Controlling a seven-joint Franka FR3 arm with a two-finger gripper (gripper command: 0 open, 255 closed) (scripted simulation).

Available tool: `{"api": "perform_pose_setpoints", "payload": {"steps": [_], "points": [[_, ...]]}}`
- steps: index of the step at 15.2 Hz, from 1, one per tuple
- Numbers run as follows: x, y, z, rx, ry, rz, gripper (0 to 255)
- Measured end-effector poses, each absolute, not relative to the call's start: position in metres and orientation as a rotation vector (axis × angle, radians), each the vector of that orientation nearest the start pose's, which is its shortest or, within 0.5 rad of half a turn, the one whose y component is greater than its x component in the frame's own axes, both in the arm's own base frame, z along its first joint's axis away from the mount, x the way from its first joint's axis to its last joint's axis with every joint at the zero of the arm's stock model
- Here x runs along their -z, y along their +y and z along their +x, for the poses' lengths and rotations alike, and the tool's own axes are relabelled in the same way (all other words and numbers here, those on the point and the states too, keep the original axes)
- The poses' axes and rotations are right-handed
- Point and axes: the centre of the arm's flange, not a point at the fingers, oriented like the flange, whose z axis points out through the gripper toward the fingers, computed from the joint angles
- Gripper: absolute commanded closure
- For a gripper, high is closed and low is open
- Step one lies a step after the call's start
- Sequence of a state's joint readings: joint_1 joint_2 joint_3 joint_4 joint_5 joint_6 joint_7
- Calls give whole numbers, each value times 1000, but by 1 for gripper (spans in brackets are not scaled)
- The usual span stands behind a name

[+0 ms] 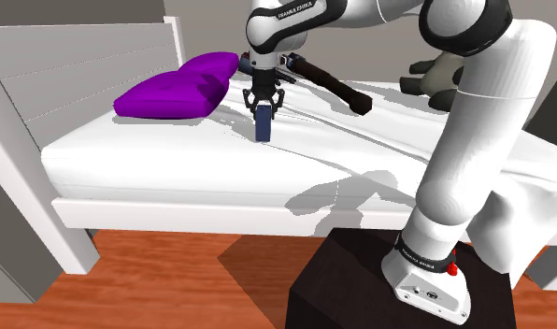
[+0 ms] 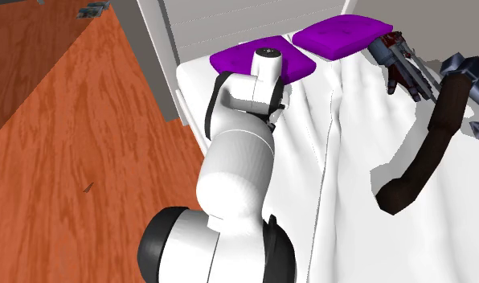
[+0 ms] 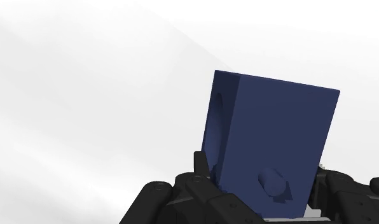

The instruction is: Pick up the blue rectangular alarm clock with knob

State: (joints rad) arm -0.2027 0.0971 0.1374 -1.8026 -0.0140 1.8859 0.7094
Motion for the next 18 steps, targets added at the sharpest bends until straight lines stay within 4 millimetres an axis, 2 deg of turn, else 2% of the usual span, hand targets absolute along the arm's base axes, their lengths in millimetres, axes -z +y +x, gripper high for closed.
{"api": "perform_pose_setpoints", "payload": {"steps": [6, 18], "points": [[-491, -42, 587, -21, 1182, -2915, 255], [-552, -41, 587, -21, 1182, -2915, 255]]}}
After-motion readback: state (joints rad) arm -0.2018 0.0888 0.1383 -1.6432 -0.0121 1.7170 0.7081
